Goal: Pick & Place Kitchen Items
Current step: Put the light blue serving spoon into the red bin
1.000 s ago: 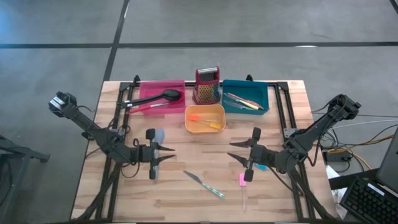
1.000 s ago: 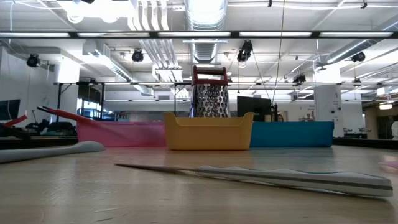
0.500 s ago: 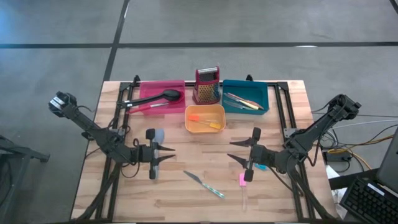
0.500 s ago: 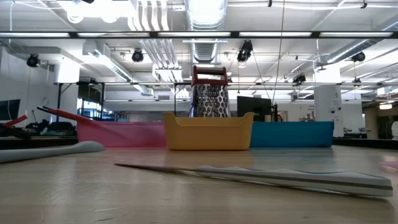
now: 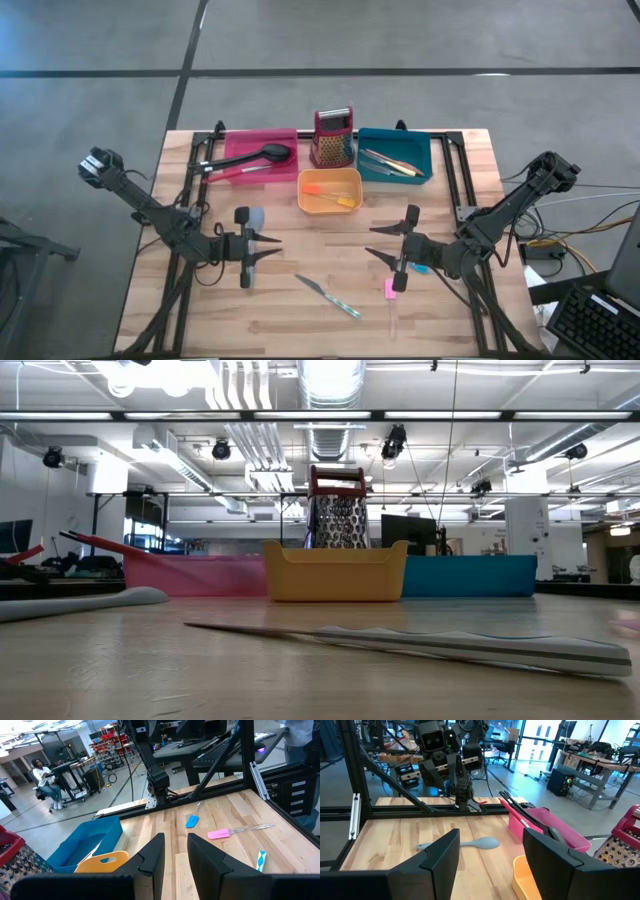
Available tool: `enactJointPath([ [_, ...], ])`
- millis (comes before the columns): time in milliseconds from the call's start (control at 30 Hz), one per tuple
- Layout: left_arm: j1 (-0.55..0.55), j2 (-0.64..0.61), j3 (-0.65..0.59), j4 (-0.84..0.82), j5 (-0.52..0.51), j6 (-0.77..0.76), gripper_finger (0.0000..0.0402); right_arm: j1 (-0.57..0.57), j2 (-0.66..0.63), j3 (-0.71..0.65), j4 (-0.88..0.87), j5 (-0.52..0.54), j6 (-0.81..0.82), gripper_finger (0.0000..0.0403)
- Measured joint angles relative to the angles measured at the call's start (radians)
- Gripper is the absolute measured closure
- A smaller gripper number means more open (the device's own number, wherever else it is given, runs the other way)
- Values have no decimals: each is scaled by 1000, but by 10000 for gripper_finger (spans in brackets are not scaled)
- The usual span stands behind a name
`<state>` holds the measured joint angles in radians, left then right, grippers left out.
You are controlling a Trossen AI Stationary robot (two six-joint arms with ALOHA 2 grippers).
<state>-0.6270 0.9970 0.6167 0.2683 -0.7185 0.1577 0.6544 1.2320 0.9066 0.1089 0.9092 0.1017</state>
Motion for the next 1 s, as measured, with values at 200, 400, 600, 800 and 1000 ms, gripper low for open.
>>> enactJointPath([
  [200,0,0,0,0,0,0,314,0,0,0,0,0,-2,186],
  [400,0,0,0,0,0,0,314,0,0,0,0,0,-3,196],
  [600,0,0,0,-2,0,-14,314,0,0,0,0,0,-5,211],
  [800,0,1,-1,-39,0,-28,314,0,0,0,0,0,-4,227],
  [1000,1,2,-1,-94,0,-52,314,0,0,0,0,0,-2,244],
])
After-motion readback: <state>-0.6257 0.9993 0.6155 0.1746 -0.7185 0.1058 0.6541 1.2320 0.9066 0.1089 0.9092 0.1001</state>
